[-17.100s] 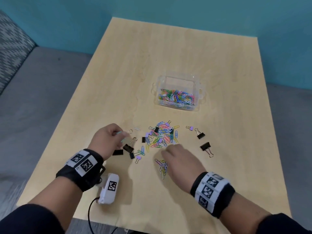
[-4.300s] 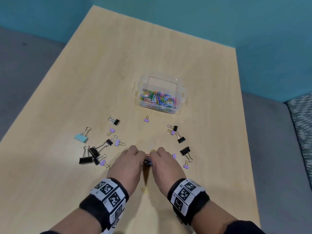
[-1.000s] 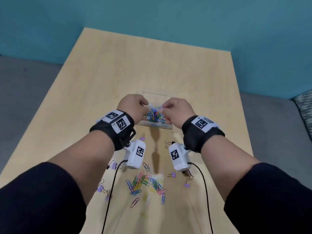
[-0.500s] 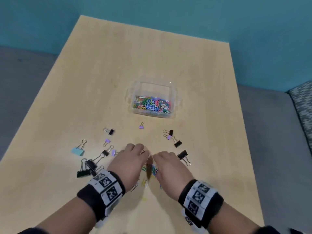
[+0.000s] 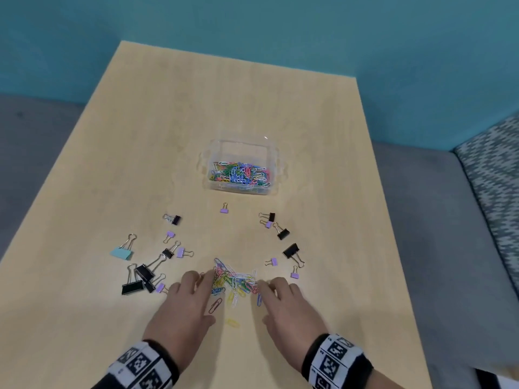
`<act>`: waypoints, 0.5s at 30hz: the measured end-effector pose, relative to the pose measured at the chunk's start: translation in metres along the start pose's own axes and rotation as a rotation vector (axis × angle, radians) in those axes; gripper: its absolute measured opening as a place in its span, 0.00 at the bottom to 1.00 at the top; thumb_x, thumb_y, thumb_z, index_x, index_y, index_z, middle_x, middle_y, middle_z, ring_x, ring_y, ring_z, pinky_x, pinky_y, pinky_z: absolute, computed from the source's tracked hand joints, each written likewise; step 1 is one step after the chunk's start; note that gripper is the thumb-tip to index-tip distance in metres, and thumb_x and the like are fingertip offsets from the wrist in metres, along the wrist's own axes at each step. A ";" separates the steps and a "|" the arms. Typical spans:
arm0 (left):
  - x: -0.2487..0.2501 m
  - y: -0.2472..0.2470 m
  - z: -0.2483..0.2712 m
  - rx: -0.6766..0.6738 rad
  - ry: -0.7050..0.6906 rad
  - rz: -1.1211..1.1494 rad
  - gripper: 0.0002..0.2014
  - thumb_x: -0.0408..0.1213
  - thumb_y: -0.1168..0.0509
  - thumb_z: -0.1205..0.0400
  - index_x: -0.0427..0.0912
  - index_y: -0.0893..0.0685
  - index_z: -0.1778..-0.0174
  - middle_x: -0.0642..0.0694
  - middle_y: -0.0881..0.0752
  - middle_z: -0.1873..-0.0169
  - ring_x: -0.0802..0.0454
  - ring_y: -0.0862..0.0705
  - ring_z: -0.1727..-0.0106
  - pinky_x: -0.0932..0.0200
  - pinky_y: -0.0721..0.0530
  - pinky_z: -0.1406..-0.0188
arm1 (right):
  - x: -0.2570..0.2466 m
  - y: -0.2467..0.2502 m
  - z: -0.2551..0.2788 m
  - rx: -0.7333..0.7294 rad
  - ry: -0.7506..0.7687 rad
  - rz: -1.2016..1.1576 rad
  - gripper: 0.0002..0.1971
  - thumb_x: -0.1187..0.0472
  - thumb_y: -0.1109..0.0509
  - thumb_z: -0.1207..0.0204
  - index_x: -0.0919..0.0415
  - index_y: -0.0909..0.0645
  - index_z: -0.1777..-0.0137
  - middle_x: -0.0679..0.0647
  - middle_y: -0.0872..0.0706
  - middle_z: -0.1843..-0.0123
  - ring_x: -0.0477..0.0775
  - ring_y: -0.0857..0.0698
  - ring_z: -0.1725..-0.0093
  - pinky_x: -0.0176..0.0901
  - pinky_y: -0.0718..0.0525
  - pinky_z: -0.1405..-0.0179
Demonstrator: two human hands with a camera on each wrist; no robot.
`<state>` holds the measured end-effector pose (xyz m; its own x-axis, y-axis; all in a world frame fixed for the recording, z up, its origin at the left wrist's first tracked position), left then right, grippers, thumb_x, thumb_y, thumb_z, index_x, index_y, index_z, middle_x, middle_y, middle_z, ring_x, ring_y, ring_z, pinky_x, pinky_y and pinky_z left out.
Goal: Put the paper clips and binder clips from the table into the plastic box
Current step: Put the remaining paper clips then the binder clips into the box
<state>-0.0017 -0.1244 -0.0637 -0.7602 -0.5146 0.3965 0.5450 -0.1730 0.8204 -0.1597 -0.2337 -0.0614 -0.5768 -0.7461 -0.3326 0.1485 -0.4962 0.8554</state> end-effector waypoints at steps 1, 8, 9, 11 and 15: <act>0.000 -0.003 -0.001 -0.001 0.010 0.011 0.39 0.45 0.28 0.29 0.53 0.39 0.24 0.50 0.31 0.38 0.47 0.25 0.46 0.55 0.19 0.53 | -0.002 -0.001 -0.001 0.004 -0.008 -0.027 0.31 0.62 0.35 0.26 0.52 0.41 0.24 0.52 0.31 0.34 0.58 0.27 0.43 0.46 0.23 0.47; 0.009 0.001 -0.039 0.080 0.023 0.143 0.32 0.40 0.29 0.28 0.52 0.34 0.28 0.51 0.32 0.44 0.49 0.24 0.47 0.54 0.20 0.49 | -0.017 0.006 -0.052 0.099 -0.050 -0.144 0.24 0.60 0.31 0.24 0.52 0.34 0.31 0.51 0.34 0.39 0.56 0.31 0.44 0.47 0.22 0.47; 0.011 0.002 -0.044 0.084 0.025 0.142 0.29 0.39 0.30 0.27 0.51 0.31 0.30 0.50 0.31 0.45 0.48 0.23 0.48 0.54 0.20 0.49 | -0.019 0.007 -0.058 0.105 -0.041 -0.135 0.20 0.61 0.31 0.24 0.53 0.32 0.34 0.52 0.33 0.40 0.56 0.31 0.45 0.48 0.21 0.49; 0.013 0.004 -0.051 0.099 0.020 0.135 0.20 0.39 0.31 0.25 0.49 0.25 0.38 0.50 0.29 0.47 0.49 0.21 0.50 0.54 0.19 0.51 | -0.020 0.008 -0.068 0.116 -0.030 -0.107 0.14 0.64 0.33 0.24 0.55 0.29 0.40 0.53 0.32 0.41 0.56 0.30 0.47 0.49 0.21 0.51; 0.014 0.004 -0.056 0.124 0.002 0.098 0.08 0.36 0.36 0.23 0.48 0.21 0.48 0.50 0.29 0.51 0.50 0.22 0.56 0.54 0.19 0.59 | -0.019 0.008 -0.075 0.110 -0.005 -0.077 0.10 0.70 0.38 0.24 0.57 0.26 0.46 0.55 0.29 0.43 0.57 0.28 0.51 0.50 0.22 0.56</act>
<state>0.0099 -0.1797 -0.0778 -0.7050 -0.5254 0.4765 0.5686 -0.0171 0.8225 -0.0872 -0.2571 -0.0785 -0.5870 -0.7054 -0.3971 0.0152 -0.5001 0.8658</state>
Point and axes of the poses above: each hand's wrist, its own z-axis away from the middle knuckle, its own y-axis out of the back of the hand, x = y × z, the point moved 5 cm from there along -z, towards the middle knuckle
